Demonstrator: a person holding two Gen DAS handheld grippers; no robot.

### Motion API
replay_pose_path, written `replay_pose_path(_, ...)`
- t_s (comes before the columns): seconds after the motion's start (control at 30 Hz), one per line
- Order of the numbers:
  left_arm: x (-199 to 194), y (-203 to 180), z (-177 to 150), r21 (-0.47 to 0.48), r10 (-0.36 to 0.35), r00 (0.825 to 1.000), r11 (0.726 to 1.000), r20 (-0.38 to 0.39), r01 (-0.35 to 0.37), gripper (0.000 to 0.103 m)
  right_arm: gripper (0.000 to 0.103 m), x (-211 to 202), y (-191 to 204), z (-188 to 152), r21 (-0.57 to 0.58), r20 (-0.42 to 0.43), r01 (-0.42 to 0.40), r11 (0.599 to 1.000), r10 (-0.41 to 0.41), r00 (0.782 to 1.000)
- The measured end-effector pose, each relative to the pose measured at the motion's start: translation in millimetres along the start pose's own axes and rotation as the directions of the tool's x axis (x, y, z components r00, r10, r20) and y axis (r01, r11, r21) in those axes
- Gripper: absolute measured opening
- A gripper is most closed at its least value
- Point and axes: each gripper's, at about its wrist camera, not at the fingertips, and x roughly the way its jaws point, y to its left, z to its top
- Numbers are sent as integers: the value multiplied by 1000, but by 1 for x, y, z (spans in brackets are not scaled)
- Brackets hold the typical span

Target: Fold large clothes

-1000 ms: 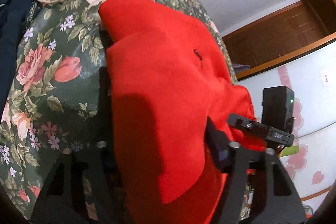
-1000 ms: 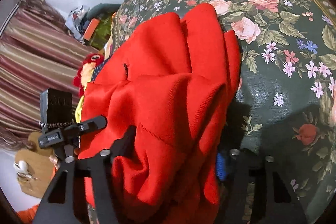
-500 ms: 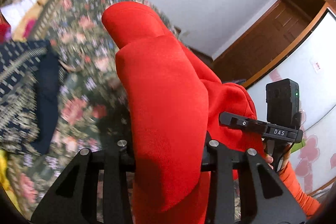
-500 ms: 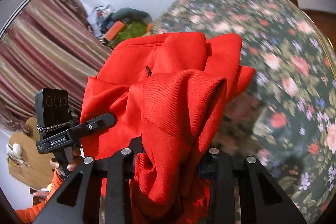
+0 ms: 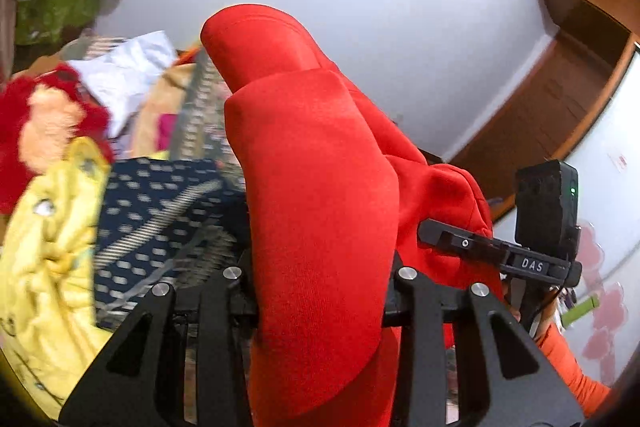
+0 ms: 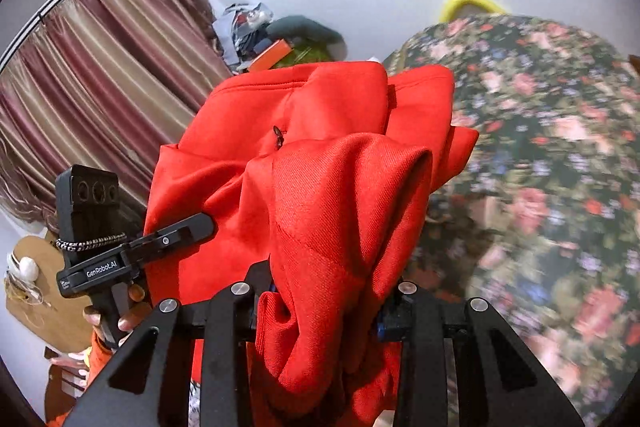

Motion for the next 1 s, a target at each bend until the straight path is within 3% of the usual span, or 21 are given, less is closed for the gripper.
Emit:
replay_pose_path(0.23, 31, 102, 10, -125, 65, 995, 989, -75, -74, 38, 31, 121, -6, 10, 65, -97, -30, 997, 36, 995)
replay_pose_path(0.4, 77, 180, 6, -210, 132, 974, 963, -184, -171, 39, 31, 190, -24, -3, 76, -168, 12, 997, 1, 986)
replay_pose_path(0.47, 87, 201, 1, -262, 106, 979, 953, -171, -149, 44, 31, 202, -29, -8, 60, -166, 34, 998, -23, 986)
replay_pose_path(0.53, 86, 220, -5, -335, 37, 990, 939, -134, -80, 47, 31, 207, -33, -12, 52, -158, 31, 998, -22, 987)
replay_pose_path(0.6, 84, 222, -10, -334, 27, 991, 940, -133, -71, 50, 33, 208, -34, -13, 34, -174, 31, 999, -24, 984)
replay_pose_path(0.67, 83, 216, -15, -289, 61, 987, 952, -151, -103, 56, 42, 205, -32, -14, 8, -203, 66, 998, -63, 977)
replay_pose_path(0.73, 75, 200, -18, -231, 115, 981, 962, -156, -149, 57, 79, 196, -30, -15, -3, -217, 175, 985, -172, 961)
replay_pose_path(0.77, 70, 190, -20, -198, 156, 976, 963, -150, -184, 58, 84, 189, -27, -16, 0, -202, 231, 973, -226, 953)
replay_pose_path(0.83, 63, 176, -24, -136, 218, 966, 962, -137, -236, 61, 85, 178, -20, -18, 5, -169, 209, 978, -205, 964)
replay_pose_path(0.93, 46, 155, -37, -55, 273, 956, 958, -105, -280, 75, 85, 175, -15, -22, 43, -192, 181, 982, -170, 967)
replay_pose_path(1.0, 36, 145, -47, -24, 280, 955, 959, -102, -284, 99, 86, 177, -11, -29, 40, -212, 181, 983, -168, 963)
